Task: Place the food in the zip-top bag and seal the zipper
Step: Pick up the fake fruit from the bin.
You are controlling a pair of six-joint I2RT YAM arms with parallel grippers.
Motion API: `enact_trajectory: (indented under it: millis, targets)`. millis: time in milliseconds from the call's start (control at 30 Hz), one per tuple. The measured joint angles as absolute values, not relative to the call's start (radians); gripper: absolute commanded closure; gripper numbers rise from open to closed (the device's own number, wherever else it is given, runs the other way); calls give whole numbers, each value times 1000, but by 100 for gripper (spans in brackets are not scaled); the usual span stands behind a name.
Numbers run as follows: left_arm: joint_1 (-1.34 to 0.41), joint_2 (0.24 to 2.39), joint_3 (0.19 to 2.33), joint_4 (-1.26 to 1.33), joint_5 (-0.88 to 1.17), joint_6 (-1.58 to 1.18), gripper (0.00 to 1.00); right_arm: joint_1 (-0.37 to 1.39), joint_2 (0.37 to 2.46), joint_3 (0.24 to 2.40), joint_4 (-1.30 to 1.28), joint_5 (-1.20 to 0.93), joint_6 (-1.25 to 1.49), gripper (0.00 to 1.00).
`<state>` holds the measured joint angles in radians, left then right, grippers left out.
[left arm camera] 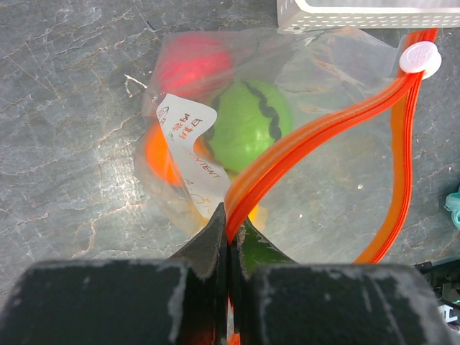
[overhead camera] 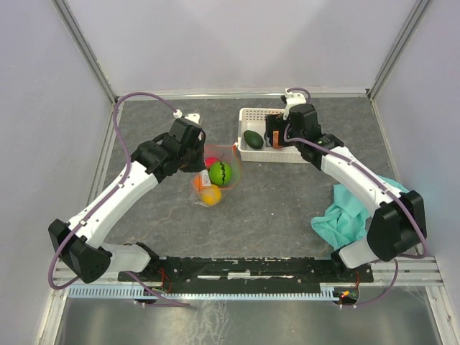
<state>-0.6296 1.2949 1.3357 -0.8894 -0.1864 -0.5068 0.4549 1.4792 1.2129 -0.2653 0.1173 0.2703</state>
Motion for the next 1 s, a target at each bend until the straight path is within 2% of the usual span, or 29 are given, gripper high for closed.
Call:
enact_trajectory:
  millis: [500,1000]
  targets:
    - [-623,1317,1346,-898,-209,-507,97,428,1669,1230,-199,228,257,1]
    - [-609,1362,1369,-920,-209,-507,97,383,2026,1506,-124,334,279,1]
